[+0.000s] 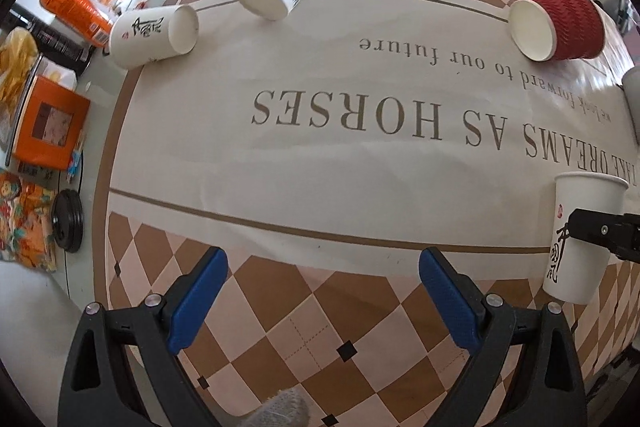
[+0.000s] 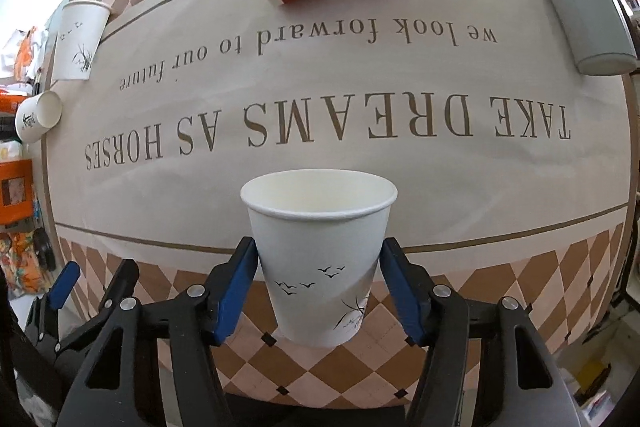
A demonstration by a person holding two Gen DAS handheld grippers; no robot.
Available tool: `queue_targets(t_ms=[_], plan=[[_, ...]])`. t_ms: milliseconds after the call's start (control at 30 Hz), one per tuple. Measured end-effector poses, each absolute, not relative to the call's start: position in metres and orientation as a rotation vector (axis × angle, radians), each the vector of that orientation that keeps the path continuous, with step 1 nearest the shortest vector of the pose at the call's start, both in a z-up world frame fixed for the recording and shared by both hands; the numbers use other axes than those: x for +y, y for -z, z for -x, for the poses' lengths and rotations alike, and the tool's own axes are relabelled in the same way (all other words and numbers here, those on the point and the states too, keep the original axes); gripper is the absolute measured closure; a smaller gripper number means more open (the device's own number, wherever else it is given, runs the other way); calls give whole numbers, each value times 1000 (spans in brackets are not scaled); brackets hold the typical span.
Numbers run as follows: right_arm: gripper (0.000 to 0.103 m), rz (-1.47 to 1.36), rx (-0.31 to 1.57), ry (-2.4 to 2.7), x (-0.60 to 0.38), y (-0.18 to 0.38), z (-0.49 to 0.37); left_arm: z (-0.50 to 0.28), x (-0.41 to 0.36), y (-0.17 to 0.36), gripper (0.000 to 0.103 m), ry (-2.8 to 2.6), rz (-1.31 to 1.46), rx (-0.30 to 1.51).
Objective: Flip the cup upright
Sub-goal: 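Grasp the white cup with the right gripper while the left gripper releases it, then lower the upright white cup onto the tablecloth with the right gripper and open it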
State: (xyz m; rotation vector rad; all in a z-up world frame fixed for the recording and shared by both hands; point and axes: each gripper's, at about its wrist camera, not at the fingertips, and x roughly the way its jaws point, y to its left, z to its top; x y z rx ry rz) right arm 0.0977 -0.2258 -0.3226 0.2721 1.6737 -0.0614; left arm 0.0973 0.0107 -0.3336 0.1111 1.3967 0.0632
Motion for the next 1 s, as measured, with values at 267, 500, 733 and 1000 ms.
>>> queue_targets(t_ms=[267,500,733,1000], plan=[[38,-264,1656,97,-219,326,-102,-114,5,332,5,0,-83,1399],[40,-293,1604,107,-215,315,-92,-124,10,330,5,16,-73,1392],[41,-324,1407,125,-216,289,-85,-138,20,332,5,7,-57,1398],[41,-260,1096,147,-206,273,-103,-139,17,344,5,-16,-81,1398]])
